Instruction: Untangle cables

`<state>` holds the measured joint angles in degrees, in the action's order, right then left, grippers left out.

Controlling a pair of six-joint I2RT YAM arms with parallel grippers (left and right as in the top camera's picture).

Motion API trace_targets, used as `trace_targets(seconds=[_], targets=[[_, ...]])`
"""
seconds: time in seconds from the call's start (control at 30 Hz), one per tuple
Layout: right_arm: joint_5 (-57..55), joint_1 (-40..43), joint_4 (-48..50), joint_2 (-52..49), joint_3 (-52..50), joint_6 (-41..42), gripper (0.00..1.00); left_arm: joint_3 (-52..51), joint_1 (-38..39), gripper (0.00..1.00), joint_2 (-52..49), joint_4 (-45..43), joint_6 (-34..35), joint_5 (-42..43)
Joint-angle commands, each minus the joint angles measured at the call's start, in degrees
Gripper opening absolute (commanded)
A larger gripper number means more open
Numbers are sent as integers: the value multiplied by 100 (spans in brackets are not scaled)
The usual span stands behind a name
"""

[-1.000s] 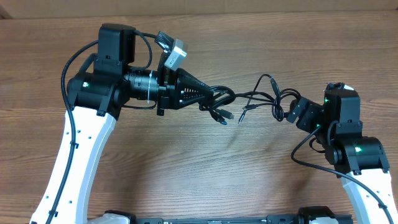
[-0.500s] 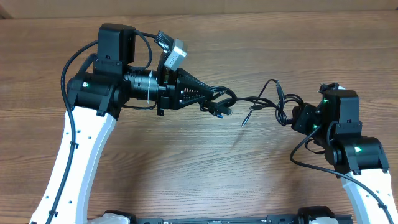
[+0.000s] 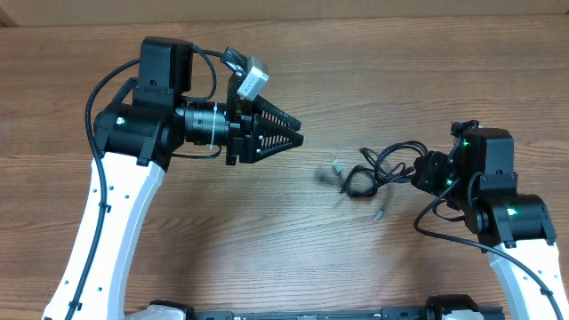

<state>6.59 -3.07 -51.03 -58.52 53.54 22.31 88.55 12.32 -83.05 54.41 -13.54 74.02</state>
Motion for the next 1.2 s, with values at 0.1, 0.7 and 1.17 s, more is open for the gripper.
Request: trace_targets(seconds=[0.1, 0.7, 1.17], targets=[[129, 20, -13, 15, 129, 22, 4, 160, -17, 28, 57, 461, -35, -828], [1947, 22, 76, 15, 129, 951, 4, 160, 2026, 49, 57, 1285, -1513, -4068], [4068, 22, 581, 15, 129, 1241, 4, 160, 2876, 57, 57, 1123, -2680, -4723]])
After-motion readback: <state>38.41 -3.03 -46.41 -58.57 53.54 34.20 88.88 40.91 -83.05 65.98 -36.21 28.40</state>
